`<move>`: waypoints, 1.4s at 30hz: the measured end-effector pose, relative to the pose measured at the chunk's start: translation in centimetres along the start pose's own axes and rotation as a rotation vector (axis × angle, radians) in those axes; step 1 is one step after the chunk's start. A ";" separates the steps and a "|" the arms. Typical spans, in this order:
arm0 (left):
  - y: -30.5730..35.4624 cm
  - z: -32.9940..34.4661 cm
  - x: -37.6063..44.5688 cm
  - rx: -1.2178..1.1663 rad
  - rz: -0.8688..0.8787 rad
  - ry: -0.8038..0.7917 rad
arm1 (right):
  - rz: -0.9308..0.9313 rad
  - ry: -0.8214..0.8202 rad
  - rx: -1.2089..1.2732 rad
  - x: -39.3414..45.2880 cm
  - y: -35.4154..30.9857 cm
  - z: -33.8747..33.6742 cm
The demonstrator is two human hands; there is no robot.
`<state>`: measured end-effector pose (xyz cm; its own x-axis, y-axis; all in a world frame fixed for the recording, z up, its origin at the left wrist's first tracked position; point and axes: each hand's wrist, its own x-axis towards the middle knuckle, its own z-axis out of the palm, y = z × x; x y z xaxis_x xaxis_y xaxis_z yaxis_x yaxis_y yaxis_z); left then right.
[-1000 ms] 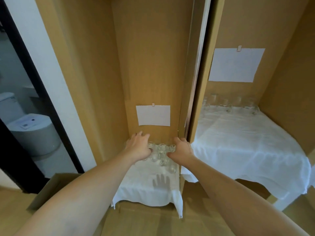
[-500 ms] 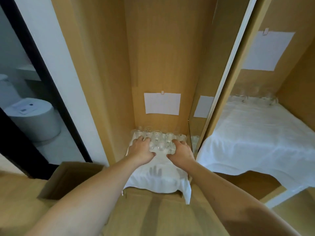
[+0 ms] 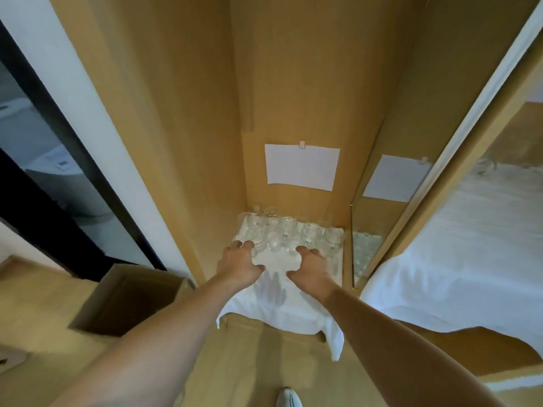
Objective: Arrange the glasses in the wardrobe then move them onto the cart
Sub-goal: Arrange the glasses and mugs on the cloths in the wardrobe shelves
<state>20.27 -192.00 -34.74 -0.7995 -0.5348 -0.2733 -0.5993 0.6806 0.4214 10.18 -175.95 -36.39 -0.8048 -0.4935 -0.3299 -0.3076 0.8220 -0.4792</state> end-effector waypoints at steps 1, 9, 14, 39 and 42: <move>0.1 0.1 0.8 -0.004 -0.015 -0.001 | -0.006 -0.013 0.000 0.9 0.2 0.0; -0.1 2.0 5.0 -0.020 -0.120 0.010 | -0.010 -0.106 -0.018 7.7 0.9 0.9; -1.8 3.2 7.0 -0.065 -0.214 0.014 | -0.006 -0.159 -0.016 10.5 0.6 2.9; -12.6 11.5 24.5 -0.330 -0.396 -0.033 | 0.286 -0.298 0.216 26.9 -0.3 17.7; -13.5 13.7 26.6 -0.375 -0.426 -0.027 | 0.323 -0.300 0.257 29.2 0.4 19.8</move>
<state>6.57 -208.54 -59.56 -0.4942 -0.7066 -0.5064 -0.8180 0.1808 0.5460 -3.36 -195.68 -62.35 -0.6456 -0.3168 -0.6949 0.0977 0.8681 -0.4866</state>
